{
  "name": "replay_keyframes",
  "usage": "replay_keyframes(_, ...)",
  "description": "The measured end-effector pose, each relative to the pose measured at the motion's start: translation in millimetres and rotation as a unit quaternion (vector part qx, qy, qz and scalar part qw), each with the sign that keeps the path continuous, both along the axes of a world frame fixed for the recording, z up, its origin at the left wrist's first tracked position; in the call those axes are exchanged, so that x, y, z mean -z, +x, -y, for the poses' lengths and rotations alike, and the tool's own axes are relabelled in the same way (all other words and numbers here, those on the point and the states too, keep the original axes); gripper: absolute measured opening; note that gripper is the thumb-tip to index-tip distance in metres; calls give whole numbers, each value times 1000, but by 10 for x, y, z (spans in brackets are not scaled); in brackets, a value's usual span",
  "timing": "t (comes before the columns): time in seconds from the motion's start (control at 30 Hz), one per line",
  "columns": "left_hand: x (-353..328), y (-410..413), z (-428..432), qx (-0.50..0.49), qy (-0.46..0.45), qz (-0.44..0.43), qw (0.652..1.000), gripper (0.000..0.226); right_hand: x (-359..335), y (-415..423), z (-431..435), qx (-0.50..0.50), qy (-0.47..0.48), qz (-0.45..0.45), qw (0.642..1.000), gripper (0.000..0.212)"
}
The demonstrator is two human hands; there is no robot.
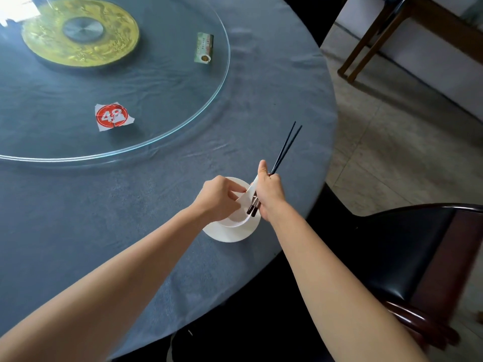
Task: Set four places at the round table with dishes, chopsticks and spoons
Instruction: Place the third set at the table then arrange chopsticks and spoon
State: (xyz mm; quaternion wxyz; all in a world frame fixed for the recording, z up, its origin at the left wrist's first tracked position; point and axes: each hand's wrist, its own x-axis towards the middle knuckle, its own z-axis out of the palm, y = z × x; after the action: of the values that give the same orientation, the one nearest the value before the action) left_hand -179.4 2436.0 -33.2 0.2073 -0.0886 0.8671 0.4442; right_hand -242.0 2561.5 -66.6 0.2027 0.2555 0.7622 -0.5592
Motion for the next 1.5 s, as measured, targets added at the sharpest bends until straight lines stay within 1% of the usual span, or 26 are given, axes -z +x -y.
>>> replay_keyframes(0.03, 34, -15, -5, -2, -15, -1, 1000, 40, -1, -8, -23, -2, 10, 1, 1000, 55)
replay_keyframes(0.13, 143, -70, -35, -17, -55, -9, 998, 40, 24, -21, -131, 20, -12, 10, 1000, 51)
replay_keyframes(0.2, 231, -96, -37, -30, -77, -11, 997, 40, 63, -25, -234, 20, 5, 5, 1000, 45)
replay_keyframes(0.3, 373, -111, -46, -30, -124, -25, 992, 38, 152, -18, -441, -17, 43, 9, 999, 35)
replay_keyframes(0.4, 473, -103, -90, -5, -163, -21, 986, 32, 254, 38, -634, -72, 106, 10, 992, 35)
replay_keyframes(0.43, 500, -102, -104, 4, -170, -20, 985, 30, 287, 64, -685, -83, 116, 13, 990, 35)
replay_keyframes(0.5, 555, -105, -125, 13, -176, -23, 984, 26, 342, 111, -769, -83, 104, 23, 991, 33)
replay_keyframes(0.67, 635, -140, -151, -2, -179, -29, 983, 20, 410, 188, -862, -81, 79, 27, 993, 34)
replay_keyframes(0.77, 647, -144, -154, -25, -165, -38, 985, 22, 450, 215, -841, -122, 87, 30, 988, 33)
replay_keyframes(0.83, 637, -141, -138, -41, -152, -50, 986, 25, 482, 213, -804, -182, 110, 15, 977, 29)
replay_keyframes(0.93, 623, -133, -93, -55, -134, -63, 987, 25, 533, 192, -702, -278, 175, -19, 944, 25)
replay_keyframes(1.0, 615, -128, -64, -57, -127, -65, 988, 24, 578, 160, -627, -319, 215, -46, 922, 23)
replay_keyframes(1.07, 606, -124, -32, -55, -125, -65, 989, 23, 620, 145, -558, -339, 244, -80, 905, 28)
replay_keyframes(1.17, 604, -111, 6, -54, -125, -63, 989, 21, 682, 160, -504, -324, 256, -110, 904, 30)
replay_keyframes(1.27, 606, -84, 23, -51, -126, -63, 989, 21, 713, 174, -474, -315, 260, -117, 905, 23)
replay_keyframes(1.3, 606, -74, 26, -49, -125, -63, 989, 21, 730, 183, -456, -304, 254, -116, 911, 18)
replay_keyframes(1.33, 603, -66, 31, -48, -122, -62, 989, 21, 743, 195, -433, -268, 241, -101, 927, 10)
replay_keyframes(1.37, 600, -61, 36, -47, -120, -62, 990, 21, 730, 213, -394, -211, 214, -87, 950, 6)
replay_keyframes(1.4, 596, -61, 42, -47, -120, -62, 990, 21, 731, 213, -365, -179, 218, -75, 956, 17)
replay_keyframes(1.43, 588, -63, 47, -48, -120, -62, 990, 20, 730, 209, -351, -167, 217, -76, 959, 21)
replay_keyframes(1.5, 567, -68, 58, -48, -121, -60, 990, 20, 701, 218, -341, -201, 243, -96, 944, 19)
